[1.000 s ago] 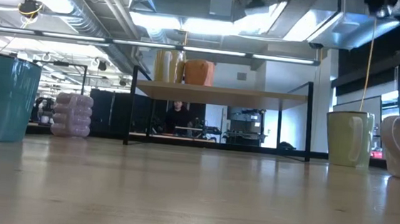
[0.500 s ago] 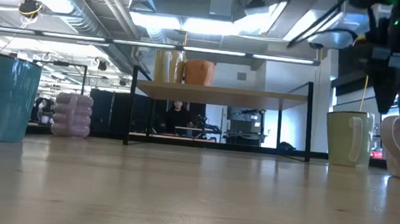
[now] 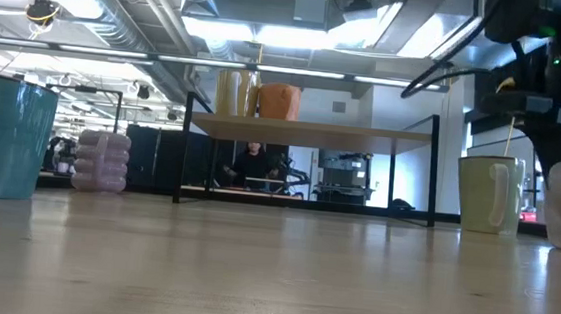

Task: Place coffee mugs
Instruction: Put the gray mug on the shelf

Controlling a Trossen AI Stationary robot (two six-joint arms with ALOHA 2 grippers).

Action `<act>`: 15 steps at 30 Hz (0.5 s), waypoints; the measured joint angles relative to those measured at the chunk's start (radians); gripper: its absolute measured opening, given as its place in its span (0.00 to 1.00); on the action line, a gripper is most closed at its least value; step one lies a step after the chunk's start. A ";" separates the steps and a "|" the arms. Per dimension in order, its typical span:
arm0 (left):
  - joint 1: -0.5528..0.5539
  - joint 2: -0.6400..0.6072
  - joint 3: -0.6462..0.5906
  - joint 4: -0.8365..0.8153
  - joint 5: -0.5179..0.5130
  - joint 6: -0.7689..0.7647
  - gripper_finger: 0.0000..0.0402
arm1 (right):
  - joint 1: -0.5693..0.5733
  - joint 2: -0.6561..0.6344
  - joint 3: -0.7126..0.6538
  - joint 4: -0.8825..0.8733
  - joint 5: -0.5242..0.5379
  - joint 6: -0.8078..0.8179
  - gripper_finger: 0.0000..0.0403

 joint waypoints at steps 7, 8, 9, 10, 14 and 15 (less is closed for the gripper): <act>0.000 0.000 0.000 0.000 -0.004 0.001 0.30 | 0.003 0.000 -0.004 0.059 -0.002 -0.082 0.02; 0.000 0.000 0.000 0.000 -0.008 0.001 0.30 | 0.003 0.000 -0.002 0.073 -0.009 -0.104 0.03; 0.000 0.000 0.000 0.000 -0.011 0.001 0.30 | 0.003 0.001 0.002 0.089 -0.014 -0.131 0.04; 0.000 0.000 0.000 0.000 -0.011 0.001 0.30 | 0.005 0.001 0.011 0.106 -0.018 -0.161 0.04; 0.000 0.000 0.000 0.000 -0.011 0.001 0.30 | 0.040 0.001 0.064 0.193 0.004 -0.315 0.02; 0.000 0.000 0.000 0.000 -0.011 0.001 0.30 | 0.051 0.001 0.077 0.209 0.007 -0.368 0.02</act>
